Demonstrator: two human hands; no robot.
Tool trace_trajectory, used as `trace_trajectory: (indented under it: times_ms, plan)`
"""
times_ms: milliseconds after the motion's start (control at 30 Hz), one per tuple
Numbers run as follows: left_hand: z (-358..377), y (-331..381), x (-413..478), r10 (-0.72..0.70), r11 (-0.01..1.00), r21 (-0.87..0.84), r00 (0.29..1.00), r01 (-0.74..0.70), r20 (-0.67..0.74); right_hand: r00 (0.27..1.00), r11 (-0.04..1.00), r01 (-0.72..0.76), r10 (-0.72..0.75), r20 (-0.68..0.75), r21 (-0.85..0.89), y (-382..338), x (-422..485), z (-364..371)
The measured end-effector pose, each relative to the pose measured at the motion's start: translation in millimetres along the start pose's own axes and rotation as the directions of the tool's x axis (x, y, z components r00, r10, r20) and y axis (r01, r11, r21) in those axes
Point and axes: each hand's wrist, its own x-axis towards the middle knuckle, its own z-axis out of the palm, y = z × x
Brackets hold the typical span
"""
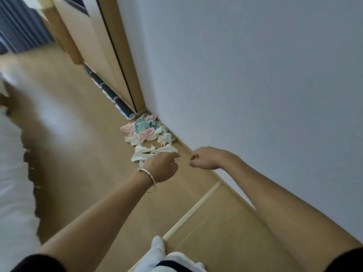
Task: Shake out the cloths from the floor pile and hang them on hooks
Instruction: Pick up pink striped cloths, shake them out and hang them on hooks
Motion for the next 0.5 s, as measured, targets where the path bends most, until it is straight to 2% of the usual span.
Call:
trace_trajectory:
  times_ms: [100, 233, 367, 500]
  plan:
    - [2.3, -40.0, -11.1, -0.169, 0.984, -0.051, 0.985, 0.170, 0.019, 0.991, 0.991, 0.120, -0.117, 0.059, -0.063, -39.2, 34.4, 7.8]
    - [3.7, -81.0, -12.1, -0.317, 0.937, -0.150, 0.949, 0.314, 0.009, 0.981, 0.982, 0.177, -0.170, 0.096, -0.070, -65.5, 69.1, 6.9]
    - [5.3, -121.6, 3.3, -0.399, 0.891, -0.228, 0.917, 0.392, 0.017, 0.983, 0.987, 0.155, -0.150, 0.105, -0.049, -65.6, 99.8, -11.9]
    - [-0.1, -163.8, 39.6, -0.432, 0.853, -0.294, 0.900, 0.431, 0.066, 0.993, 0.996, 0.070, -0.065, 0.097, -0.046, -64.7, 137.9, -43.3]
